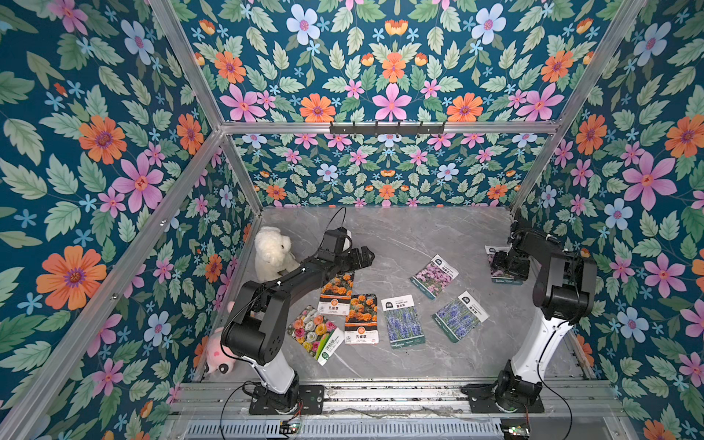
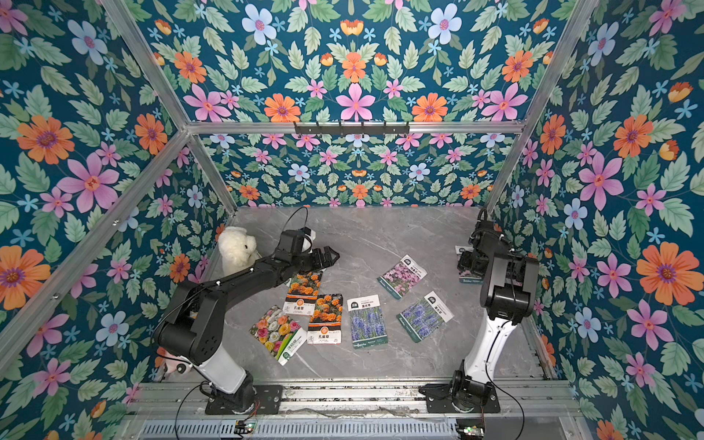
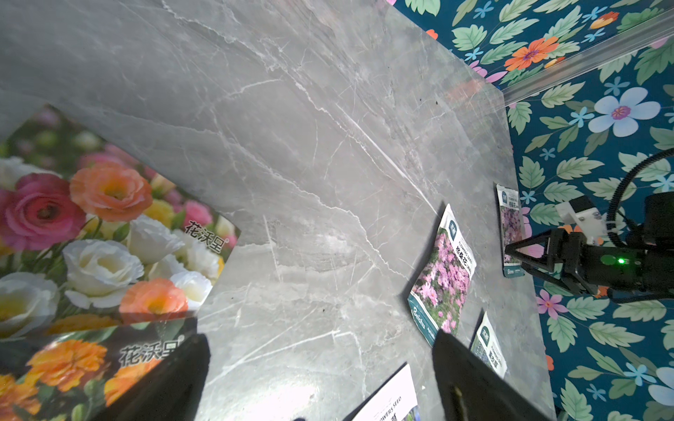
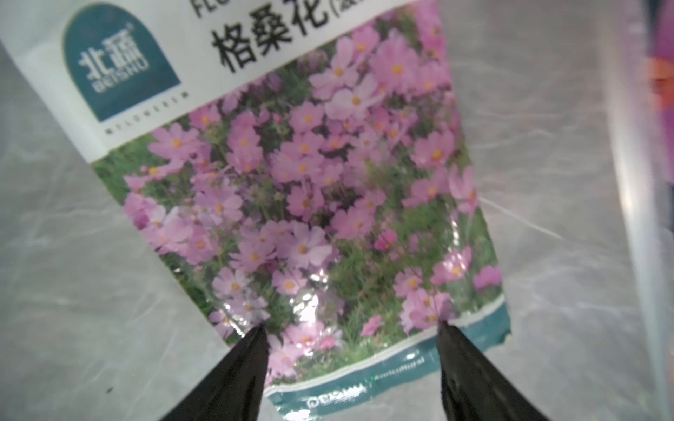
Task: Arrange the seed packets in a row
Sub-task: Move the seed packet to the center of the board.
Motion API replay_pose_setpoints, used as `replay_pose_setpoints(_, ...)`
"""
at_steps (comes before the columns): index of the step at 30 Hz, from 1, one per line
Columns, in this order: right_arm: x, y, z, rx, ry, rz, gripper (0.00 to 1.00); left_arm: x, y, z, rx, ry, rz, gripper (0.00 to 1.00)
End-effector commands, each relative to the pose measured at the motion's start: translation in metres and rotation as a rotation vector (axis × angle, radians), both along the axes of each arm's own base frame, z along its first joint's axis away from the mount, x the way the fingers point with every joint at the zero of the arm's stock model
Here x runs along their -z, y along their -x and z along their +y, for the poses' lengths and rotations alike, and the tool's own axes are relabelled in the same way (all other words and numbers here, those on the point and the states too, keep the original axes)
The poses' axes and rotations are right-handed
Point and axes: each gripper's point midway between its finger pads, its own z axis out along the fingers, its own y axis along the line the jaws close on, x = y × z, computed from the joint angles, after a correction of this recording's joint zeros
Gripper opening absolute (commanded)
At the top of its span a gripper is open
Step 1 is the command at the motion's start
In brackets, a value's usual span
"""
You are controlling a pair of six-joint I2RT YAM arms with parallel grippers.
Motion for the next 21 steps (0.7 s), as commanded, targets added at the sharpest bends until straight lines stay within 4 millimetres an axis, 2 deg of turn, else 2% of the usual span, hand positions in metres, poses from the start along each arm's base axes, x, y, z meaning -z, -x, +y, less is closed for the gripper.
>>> replay_pose_setpoints(1,-0.014,0.003,-0.001,0.061,0.078,-0.041,0.77,-0.001,0.001,0.000,0.004,0.003,0.002,1.00)
replay_pose_setpoints(4,-0.026,-0.009,0.027,0.049,0.012,-0.122,0.78,-0.002,0.003,0.001,0.000,0.008,-0.001,1.00)
replay_pose_setpoints(6,-0.026,-0.018,0.045,0.054,-0.042,-0.147,0.78,-0.001,0.004,0.002,-0.003,0.005,-0.001,1.00)
replay_pose_setpoints(8,-0.022,-0.026,0.052,0.088,-0.078,-0.156,0.78,-0.001,0.004,0.003,-0.005,0.003,-0.001,1.00)
replay_pose_setpoints(16,-0.021,-0.048,0.032,0.289,-0.047,-0.178,0.78,0.003,0.007,0.005,-0.005,-0.006,0.005,1.00)
replay_pose_setpoints(21,-0.013,-0.053,0.032,0.350,-0.107,-0.167,0.77,0.005,0.007,0.005,-0.010,-0.005,0.012,1.00)
